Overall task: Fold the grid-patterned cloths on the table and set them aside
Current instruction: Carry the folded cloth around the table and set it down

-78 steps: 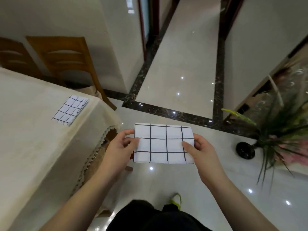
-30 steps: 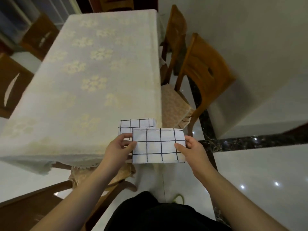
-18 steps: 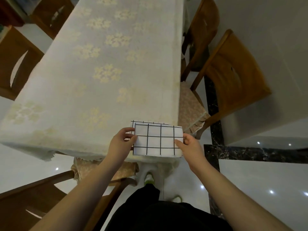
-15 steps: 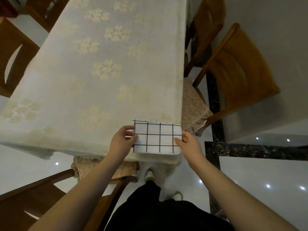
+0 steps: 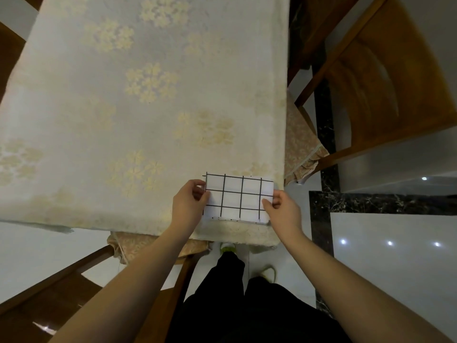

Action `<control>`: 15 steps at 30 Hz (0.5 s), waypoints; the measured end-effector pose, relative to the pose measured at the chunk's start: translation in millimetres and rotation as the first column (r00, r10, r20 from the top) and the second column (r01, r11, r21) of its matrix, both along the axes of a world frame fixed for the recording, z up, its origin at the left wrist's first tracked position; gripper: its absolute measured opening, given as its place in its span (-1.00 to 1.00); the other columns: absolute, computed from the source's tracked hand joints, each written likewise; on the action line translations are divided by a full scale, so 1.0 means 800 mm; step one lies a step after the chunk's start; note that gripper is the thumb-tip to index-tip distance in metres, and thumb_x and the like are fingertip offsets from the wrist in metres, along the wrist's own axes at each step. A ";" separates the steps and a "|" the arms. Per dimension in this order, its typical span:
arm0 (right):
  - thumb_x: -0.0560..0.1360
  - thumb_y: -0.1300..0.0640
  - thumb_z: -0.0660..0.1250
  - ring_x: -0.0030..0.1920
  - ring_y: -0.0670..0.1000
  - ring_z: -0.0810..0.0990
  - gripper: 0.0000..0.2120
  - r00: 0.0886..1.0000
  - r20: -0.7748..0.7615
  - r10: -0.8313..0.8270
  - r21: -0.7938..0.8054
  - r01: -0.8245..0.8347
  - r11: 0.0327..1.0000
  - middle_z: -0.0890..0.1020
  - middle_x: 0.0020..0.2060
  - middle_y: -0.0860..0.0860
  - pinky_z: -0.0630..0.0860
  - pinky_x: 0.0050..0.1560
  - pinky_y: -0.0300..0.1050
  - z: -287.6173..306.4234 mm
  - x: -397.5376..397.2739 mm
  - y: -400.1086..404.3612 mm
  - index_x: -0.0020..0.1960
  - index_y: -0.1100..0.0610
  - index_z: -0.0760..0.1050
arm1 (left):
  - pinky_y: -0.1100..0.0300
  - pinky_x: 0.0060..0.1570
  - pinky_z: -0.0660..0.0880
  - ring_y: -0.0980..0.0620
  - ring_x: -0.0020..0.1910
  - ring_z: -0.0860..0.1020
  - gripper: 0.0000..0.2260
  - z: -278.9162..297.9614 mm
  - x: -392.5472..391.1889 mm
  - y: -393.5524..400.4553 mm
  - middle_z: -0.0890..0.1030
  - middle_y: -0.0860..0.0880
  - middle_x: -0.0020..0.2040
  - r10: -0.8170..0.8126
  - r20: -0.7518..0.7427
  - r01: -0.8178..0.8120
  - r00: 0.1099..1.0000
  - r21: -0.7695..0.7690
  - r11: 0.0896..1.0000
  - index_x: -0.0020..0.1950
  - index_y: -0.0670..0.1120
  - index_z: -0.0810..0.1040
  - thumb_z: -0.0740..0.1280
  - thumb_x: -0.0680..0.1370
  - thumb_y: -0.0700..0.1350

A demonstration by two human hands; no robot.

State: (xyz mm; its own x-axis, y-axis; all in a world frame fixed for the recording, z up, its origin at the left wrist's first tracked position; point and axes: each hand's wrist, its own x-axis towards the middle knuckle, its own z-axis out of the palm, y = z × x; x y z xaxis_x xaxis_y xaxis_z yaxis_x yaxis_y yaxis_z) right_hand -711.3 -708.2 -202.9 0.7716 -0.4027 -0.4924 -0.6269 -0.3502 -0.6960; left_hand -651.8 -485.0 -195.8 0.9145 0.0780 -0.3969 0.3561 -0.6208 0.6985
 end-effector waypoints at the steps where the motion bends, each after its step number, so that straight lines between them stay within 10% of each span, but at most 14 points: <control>1: 0.53 0.16 0.39 -0.13 0.01 0.61 -0.80 1.000 0.003 -0.004 0.007 0.003 1.000 0.64 -0.11 0.06 0.40 -0.29 -0.44 -0.001 -0.001 0.000 0.15 0.12 0.53 | 0.24 -0.22 0.54 0.17 -0.21 0.57 -0.80 -0.003 0.000 0.000 0.61 0.08 -0.18 -0.003 0.000 0.003 1.000 0.003 1.000 0.16 -0.04 0.55 0.40 0.54 -0.11; 11: 0.53 0.16 0.39 -0.15 -0.04 0.59 -0.70 0.998 0.045 0.038 -0.051 -0.036 0.998 0.63 -0.15 0.00 0.49 -0.17 -0.32 -0.009 0.002 0.003 0.24 0.09 0.48 | 0.37 -0.26 0.40 0.17 -0.21 0.53 -0.70 -0.010 -0.003 -0.005 0.56 0.04 -0.17 0.001 0.064 -0.002 0.998 0.011 1.000 0.26 -0.04 0.49 0.38 0.53 -0.15; 15: 0.52 0.13 0.40 -0.07 -0.02 0.55 -0.65 0.996 0.063 0.062 -0.107 -0.055 0.993 0.53 0.06 0.01 0.54 0.05 -0.12 -0.012 0.005 0.005 0.29 0.09 0.46 | 0.10 -0.03 0.52 -0.02 -0.03 0.52 -0.66 -0.014 -0.007 -0.006 0.55 -0.08 0.03 -0.114 0.236 0.073 0.965 0.177 0.982 0.28 -0.11 0.50 0.39 0.51 -0.19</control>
